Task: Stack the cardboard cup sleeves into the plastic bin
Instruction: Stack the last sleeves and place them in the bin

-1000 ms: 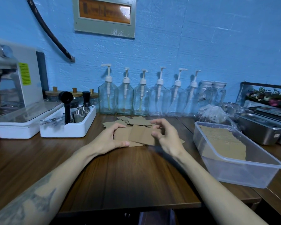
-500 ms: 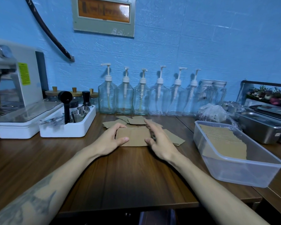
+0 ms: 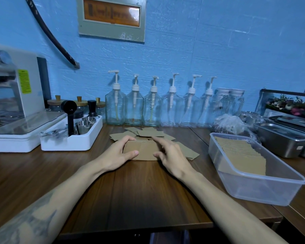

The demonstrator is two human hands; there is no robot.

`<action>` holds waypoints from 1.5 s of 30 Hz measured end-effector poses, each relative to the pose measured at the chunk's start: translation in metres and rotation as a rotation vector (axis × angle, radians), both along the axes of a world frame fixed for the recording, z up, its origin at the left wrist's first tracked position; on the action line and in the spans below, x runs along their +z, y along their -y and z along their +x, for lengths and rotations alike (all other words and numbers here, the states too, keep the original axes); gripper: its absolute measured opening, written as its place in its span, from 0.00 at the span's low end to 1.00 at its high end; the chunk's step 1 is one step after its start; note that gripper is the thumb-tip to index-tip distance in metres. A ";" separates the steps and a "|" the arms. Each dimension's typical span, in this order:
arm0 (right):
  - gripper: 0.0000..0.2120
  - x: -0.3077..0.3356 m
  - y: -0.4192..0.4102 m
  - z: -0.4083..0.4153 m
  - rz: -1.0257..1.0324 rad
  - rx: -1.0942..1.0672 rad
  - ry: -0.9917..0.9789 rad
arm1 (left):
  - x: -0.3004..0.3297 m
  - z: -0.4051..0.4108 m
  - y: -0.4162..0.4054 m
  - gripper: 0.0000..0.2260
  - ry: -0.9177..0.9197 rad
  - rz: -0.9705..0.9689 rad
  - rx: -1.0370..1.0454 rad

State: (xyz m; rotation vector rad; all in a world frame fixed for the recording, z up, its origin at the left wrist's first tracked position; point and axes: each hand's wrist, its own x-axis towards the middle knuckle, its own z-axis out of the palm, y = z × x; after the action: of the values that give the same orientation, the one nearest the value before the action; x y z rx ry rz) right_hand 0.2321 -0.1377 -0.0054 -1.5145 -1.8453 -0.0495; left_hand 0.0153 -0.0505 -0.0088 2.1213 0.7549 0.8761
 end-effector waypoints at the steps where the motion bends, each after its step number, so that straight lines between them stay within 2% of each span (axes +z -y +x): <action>1: 0.27 0.000 0.000 0.000 -0.002 -0.001 -0.010 | 0.000 0.000 0.000 0.11 0.004 -0.005 0.004; 8: 0.22 0.005 0.000 0.013 0.024 -0.042 -0.117 | 0.006 -0.004 -0.002 0.11 0.042 0.038 0.087; 12: 0.20 0.007 0.002 0.032 -0.002 -0.219 0.011 | 0.008 -0.011 -0.008 0.13 0.046 0.066 0.184; 16: 0.27 0.009 0.001 0.038 -0.108 -0.399 0.070 | 0.005 -0.013 -0.010 0.13 -0.051 0.033 0.190; 23: 0.32 0.009 -0.010 0.027 -0.258 -0.444 0.201 | 0.005 -0.013 -0.008 0.13 -0.063 0.004 0.171; 27: 0.28 0.004 -0.013 0.023 -0.277 -0.471 0.241 | 0.005 -0.012 -0.008 0.13 -0.053 -0.004 0.171; 31: 0.21 0.008 -0.010 0.026 -0.295 -0.470 0.124 | 0.004 -0.012 -0.009 0.13 -0.054 -0.014 0.164; 35: 0.21 0.018 -0.002 0.030 -0.297 -0.410 -0.050 | 0.004 -0.012 -0.009 0.13 -0.048 -0.020 0.152; 39: 0.28 0.020 0.007 0.038 -0.259 -0.261 -0.268 | 0.004 -0.013 -0.011 0.12 -0.048 0.001 0.177; 45: 0.41 0.018 0.004 0.043 -0.231 -0.294 -0.330 | 0.004 -0.014 -0.012 0.15 -0.038 0.019 0.226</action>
State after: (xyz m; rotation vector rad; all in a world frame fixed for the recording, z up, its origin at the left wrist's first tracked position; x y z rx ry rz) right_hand 0.2748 -0.1420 0.0123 -1.8218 -1.3960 0.2683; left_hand 0.0010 -0.0381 -0.0050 2.1024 1.0244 0.9657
